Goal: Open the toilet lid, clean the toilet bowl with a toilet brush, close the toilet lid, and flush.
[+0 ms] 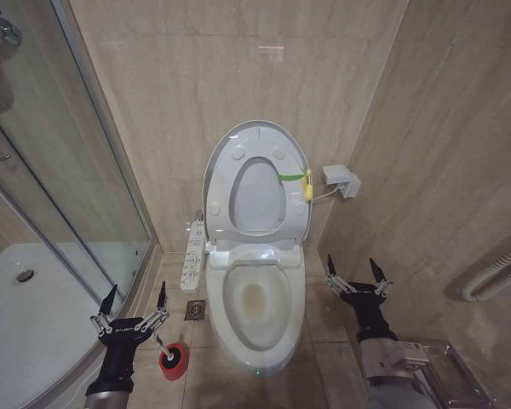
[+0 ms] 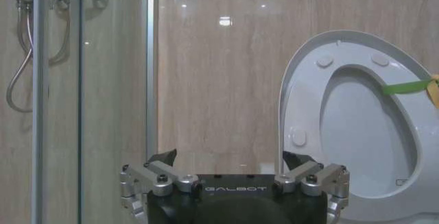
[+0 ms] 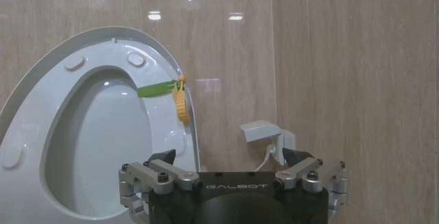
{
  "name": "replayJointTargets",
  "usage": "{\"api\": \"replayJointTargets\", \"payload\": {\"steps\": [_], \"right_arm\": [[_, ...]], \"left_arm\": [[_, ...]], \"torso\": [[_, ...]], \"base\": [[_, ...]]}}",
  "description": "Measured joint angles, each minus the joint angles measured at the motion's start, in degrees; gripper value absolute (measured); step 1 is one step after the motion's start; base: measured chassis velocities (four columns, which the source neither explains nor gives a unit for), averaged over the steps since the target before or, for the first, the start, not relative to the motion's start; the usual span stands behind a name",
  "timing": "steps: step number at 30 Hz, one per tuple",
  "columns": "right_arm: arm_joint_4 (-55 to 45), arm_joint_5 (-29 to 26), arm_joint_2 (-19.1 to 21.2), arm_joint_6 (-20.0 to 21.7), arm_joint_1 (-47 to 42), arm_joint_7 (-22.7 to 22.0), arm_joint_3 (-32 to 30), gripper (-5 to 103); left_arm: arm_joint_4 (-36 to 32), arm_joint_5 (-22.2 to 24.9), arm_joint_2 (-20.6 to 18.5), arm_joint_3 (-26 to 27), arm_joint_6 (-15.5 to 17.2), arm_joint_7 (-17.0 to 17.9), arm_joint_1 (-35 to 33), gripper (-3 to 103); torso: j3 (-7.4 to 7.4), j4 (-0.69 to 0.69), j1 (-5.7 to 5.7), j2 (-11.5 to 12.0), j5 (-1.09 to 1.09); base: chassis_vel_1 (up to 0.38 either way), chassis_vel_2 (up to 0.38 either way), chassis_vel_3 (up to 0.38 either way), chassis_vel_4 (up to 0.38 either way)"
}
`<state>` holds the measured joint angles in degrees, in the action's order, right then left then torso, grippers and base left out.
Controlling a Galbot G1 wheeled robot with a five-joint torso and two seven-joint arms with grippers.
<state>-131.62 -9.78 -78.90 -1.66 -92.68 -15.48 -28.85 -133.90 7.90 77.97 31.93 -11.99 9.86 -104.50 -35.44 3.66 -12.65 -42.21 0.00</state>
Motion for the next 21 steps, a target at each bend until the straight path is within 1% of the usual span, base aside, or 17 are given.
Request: {"api": "replayJointTargets", "payload": {"steps": [21], "right_arm": [[0.0, 0.0, 0.0, 0.0, 0.0, 0.0, 0.0, 100]], "left_arm": [[0.0, 0.0, 0.0, 0.0, 0.0, 0.0, 0.0, 100]], "torso": [[0.0, 0.0, 0.01, 0.0, 0.0]], "base": [[-0.002, 0.003, 0.001, -0.002]]}}
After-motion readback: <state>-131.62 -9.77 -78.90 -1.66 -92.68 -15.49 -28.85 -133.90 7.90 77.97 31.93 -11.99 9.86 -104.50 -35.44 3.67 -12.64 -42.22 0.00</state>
